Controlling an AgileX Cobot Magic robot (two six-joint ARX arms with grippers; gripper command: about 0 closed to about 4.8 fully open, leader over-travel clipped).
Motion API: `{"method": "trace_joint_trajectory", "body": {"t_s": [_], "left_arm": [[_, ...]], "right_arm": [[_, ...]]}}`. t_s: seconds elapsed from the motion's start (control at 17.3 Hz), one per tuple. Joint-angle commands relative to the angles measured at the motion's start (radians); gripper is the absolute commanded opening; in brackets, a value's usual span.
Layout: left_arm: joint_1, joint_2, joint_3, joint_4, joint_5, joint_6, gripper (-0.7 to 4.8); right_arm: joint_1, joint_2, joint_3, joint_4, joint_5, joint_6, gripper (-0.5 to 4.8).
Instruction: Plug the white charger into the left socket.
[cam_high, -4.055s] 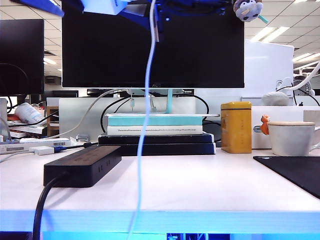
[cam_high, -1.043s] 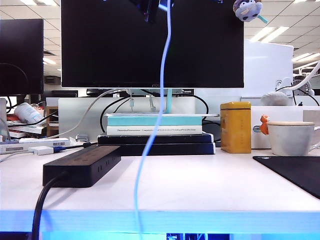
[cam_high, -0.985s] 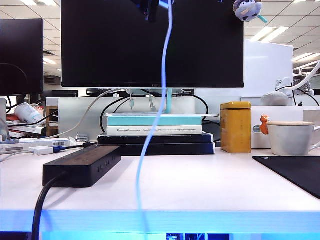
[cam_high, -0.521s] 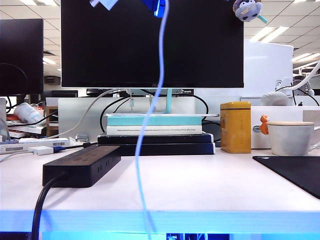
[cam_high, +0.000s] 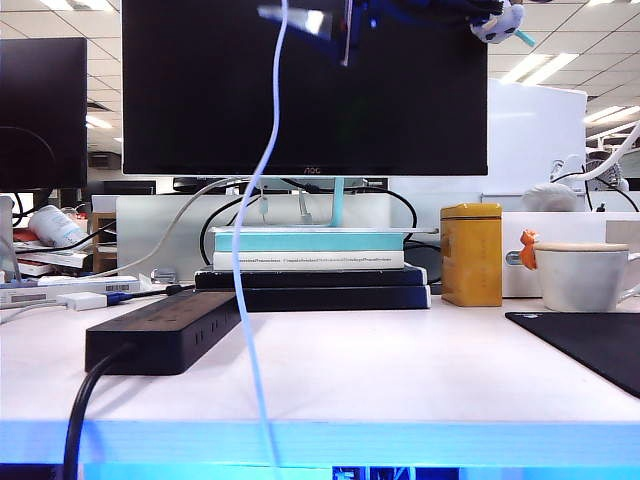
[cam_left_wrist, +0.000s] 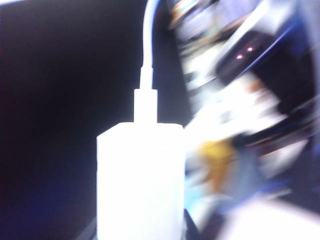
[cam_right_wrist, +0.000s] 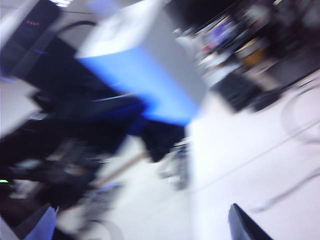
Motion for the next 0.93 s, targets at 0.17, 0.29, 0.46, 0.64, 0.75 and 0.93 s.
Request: {"method": "trace_joint_trajectory", "body": {"t_s": [0.17, 0.29, 0.46, 0.64, 0.75, 0.93], "left_arm": [[0.004, -0.003, 0.005, 0.03, 0.198, -0.344, 0.78], [0.004, -0.003, 0.005, 0.027, 0.224, -0.378, 0.78], [0.004, -0.003, 0.005, 0.024, 0.354, -0.401, 0.77], [0.003, -0.002, 0.005, 0.024, 0.494, -0.401, 0.78], [0.003, 0.0, 0.005, 0.024, 0.499, -0.401, 0.78], [0.003, 0.003, 0.005, 0.028, 0.484, -0.4, 0.78]], "right_arm": [[-0.001, -0.008, 0.005, 0.032, -0.013, -0.233, 4.79], [-0.001, -0.008, 0.005, 0.126, -0.034, -0.233, 4.79], [0.0, -0.008, 0.005, 0.274, -0.031, -0.181, 4.79], [0.0, -0.008, 0.006, 0.366, -0.031, -0.101, 4.79], [0.0, -0.008, 0.005, 0.415, -0.033, -0.044, 4.79], [0.015, -0.008, 0.005, 0.489, -0.038, 0.026, 4.79]]}}
